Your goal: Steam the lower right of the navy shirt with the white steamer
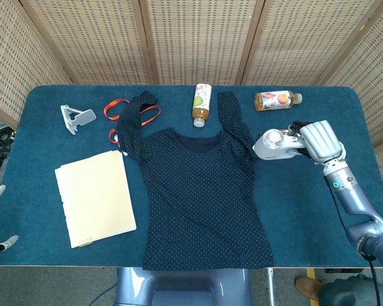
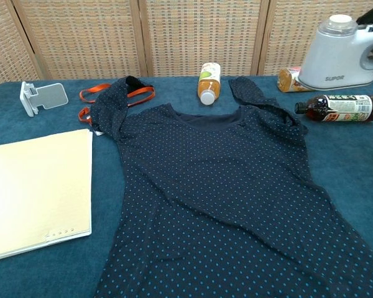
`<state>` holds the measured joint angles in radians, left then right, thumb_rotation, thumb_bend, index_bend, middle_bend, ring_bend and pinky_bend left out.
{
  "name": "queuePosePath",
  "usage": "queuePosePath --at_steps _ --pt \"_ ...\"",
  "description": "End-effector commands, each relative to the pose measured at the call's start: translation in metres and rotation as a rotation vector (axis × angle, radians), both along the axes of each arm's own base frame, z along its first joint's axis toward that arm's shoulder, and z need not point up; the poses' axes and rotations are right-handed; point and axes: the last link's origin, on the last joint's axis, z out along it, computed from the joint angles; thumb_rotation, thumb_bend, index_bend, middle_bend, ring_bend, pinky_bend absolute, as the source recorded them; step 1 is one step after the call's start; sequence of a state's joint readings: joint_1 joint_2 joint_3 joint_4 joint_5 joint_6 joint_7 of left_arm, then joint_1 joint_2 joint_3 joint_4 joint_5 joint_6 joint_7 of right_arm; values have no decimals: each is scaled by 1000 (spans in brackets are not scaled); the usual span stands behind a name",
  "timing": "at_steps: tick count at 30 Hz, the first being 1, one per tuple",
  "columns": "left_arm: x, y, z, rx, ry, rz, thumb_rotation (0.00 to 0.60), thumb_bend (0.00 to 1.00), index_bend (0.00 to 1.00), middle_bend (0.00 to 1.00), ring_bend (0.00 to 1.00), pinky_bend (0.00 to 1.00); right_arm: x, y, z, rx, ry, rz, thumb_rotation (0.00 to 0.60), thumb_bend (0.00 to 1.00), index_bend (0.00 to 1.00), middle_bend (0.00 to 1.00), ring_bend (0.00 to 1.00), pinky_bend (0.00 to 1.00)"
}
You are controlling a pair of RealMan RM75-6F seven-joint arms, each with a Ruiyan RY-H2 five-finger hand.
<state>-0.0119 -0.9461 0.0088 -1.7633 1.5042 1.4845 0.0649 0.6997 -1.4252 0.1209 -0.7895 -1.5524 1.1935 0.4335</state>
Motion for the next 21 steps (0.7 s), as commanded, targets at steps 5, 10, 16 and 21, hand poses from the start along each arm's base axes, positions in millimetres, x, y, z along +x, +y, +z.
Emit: queuePosePath --at_steps 5,10,16,21 --pt "-2 1 0 -1 -3 9 600 0 0 0 0 0 76 17 -34 168 -21 137 600 1000 753 599 688 1000" --pt "-4 2 0 -3 0 17 600 0 0 0 0 0 111 31 -70 248 -3 192 600 1000 753 599 688 1000" --pt "-5 4 -1 -8 4 22 600 0 0 0 0 0 134 44 -114 326 34 252 600 1000 753 599 688 1000" --pt "-7 5 -2 -11 5 29 600 0 0 0 0 0 140 57 -144 376 83 325 600 1000 752 600 688 1000"
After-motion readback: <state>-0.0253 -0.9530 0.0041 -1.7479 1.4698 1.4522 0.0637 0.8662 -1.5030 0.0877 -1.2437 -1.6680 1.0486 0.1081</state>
